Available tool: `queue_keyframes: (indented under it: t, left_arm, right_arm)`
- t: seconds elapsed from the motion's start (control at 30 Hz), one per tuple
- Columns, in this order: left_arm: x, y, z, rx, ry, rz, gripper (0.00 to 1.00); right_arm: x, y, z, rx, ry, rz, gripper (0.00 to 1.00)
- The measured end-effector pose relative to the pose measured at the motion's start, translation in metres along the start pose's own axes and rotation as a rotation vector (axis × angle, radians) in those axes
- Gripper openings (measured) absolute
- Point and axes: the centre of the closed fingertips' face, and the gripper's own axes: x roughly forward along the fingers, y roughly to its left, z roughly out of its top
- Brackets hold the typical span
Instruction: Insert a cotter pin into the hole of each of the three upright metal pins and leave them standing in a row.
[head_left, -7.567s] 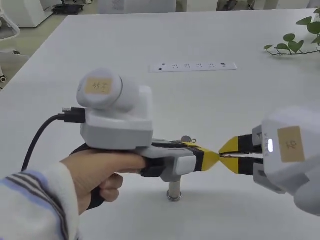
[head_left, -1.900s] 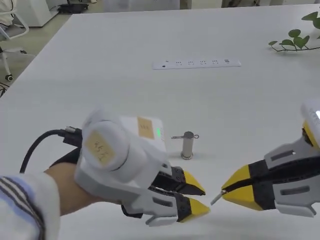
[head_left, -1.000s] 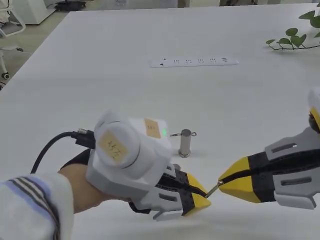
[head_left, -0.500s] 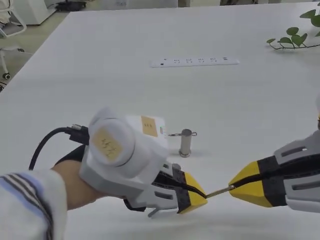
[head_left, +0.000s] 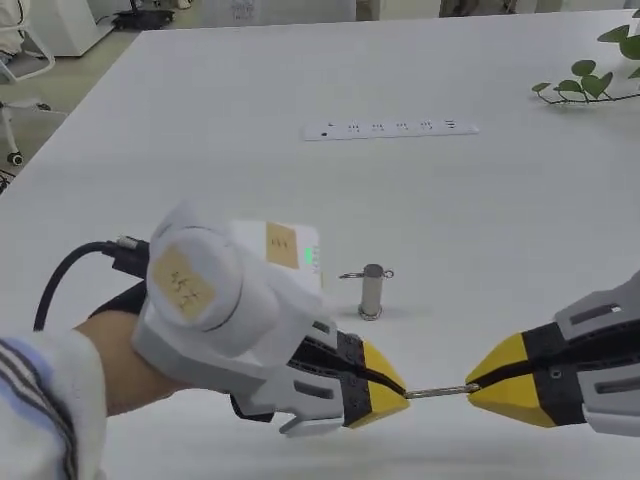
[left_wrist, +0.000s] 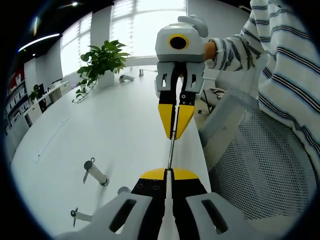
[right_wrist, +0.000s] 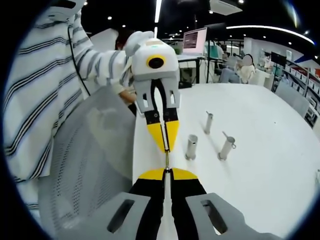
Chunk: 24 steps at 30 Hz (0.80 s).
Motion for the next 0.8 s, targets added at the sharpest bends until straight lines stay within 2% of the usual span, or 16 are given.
queue_keyframes:
  t: [0.17, 0.43, 0.67, 0.8]
  left_arm:
    - [-0.005, -0.002, 0.006, 0.012, -0.026, -0.005, 0.01]
    - [-0.008, -0.002, 0.011, 0.035, -0.03, -0.008, 0.01]
    - [-0.01, -0.003, 0.012, 0.03, -0.044, -0.013, 0.0]
    - [-0.013, -0.002, 0.015, 0.016, -0.069, -0.014, 0.0]
  right_arm:
    - [-0.002, 0.0, 0.001, 0.0, -0.013, 0.003, 0.04]
    - [-0.003, 0.003, 0.002, -0.006, -0.02, 0.017, 0.04]
    - [-0.004, 0.005, 0.003, -0.009, -0.021, 0.026, 0.04]
    - [-0.004, 0.005, 0.003, -0.017, -0.015, 0.027, 0.04]
